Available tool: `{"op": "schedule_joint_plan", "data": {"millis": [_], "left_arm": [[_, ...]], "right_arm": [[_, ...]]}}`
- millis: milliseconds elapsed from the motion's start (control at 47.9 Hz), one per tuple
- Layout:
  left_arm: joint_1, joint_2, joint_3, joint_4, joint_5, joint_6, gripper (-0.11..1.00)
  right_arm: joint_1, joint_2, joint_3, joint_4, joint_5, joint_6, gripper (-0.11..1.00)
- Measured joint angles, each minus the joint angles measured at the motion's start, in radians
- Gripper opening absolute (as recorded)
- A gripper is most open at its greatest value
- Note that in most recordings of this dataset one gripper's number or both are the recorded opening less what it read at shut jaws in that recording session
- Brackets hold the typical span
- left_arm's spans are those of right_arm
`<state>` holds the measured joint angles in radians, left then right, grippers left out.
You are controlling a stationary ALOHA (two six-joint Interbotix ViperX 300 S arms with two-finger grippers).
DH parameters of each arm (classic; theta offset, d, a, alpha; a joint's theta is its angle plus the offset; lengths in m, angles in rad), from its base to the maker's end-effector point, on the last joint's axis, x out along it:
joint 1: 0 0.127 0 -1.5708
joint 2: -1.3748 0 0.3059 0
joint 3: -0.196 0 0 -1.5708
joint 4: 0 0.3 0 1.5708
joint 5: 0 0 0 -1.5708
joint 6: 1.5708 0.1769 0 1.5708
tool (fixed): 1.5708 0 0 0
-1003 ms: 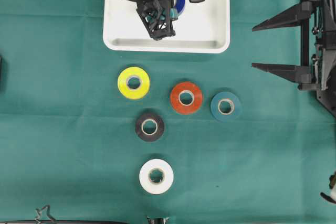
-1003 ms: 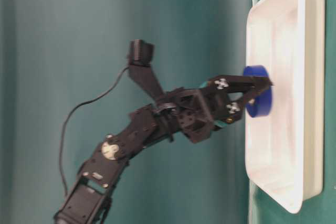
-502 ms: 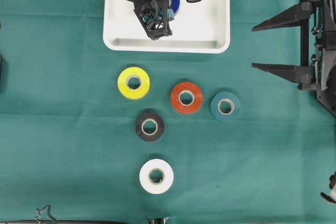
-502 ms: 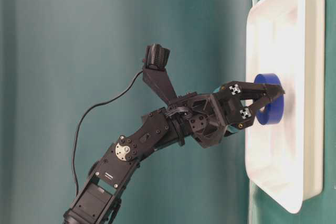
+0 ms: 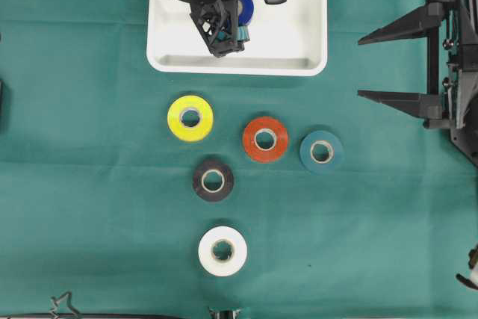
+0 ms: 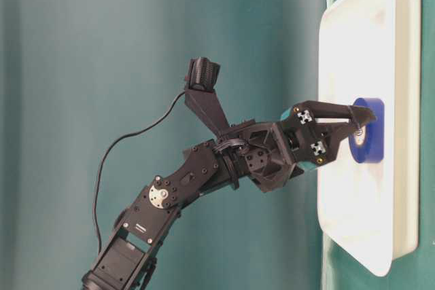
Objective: Pick up the tape from a random location and place it into the white case.
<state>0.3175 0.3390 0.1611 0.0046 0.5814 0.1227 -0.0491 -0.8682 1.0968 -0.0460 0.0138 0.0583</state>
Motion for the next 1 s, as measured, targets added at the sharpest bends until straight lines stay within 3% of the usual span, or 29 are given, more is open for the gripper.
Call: {"op": "schedule_joint_plan", "data": {"millis": [606, 1003], "left_arm": [[-0.035, -0.344, -0.026, 0.002, 0.190, 0.000, 0.99], [-0.046, -0.379, -0.028, 0.000, 0.192, 0.000, 0.99]], "right_arm": [[0.000, 0.000, -0.006, 0.000, 0.020, 0.000, 0.92], [0.000, -0.002, -0.011, 0.000, 0.021, 0.000, 0.92]]}}
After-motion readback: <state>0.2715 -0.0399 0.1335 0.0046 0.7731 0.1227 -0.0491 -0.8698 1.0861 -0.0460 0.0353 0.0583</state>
